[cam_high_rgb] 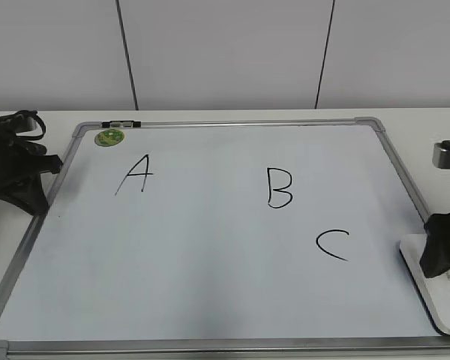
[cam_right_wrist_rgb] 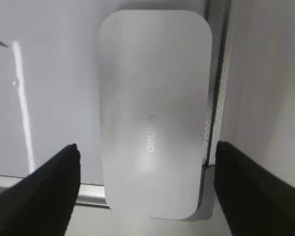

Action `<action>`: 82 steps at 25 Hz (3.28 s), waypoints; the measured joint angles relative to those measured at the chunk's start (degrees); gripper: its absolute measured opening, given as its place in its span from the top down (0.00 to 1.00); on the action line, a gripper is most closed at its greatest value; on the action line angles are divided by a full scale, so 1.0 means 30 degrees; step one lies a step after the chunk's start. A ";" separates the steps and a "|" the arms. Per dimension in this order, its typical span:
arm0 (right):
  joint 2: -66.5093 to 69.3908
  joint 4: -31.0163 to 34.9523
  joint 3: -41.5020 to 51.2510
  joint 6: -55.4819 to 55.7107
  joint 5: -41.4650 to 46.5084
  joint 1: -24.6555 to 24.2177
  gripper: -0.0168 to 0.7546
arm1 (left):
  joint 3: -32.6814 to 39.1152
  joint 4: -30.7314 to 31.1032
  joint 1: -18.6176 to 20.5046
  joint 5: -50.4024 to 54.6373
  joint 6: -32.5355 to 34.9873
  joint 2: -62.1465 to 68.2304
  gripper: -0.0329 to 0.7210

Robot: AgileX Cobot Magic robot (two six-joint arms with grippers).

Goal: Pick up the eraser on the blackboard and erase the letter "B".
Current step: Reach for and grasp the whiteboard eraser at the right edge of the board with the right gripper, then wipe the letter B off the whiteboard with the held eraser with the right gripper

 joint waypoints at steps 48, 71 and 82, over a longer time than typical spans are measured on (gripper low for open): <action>0.1014 0.0858 -0.0116 -0.0924 -0.0985 0.0000 0.26 | 0.0000 0.0034 0.0000 -0.0034 0.0000 0.0000 0.94; 0.3624 0.1237 -1.0384 -0.1860 0.3976 0.5076 0.26 | 0.0000 0.0034 0.0000 -0.0034 0.0000 0.0000 0.94; 1.1998 -0.0374 -2.0380 -0.1439 0.7435 0.5638 0.26 | 0.0000 0.0034 0.0000 0.0002 0.0000 0.0000 0.94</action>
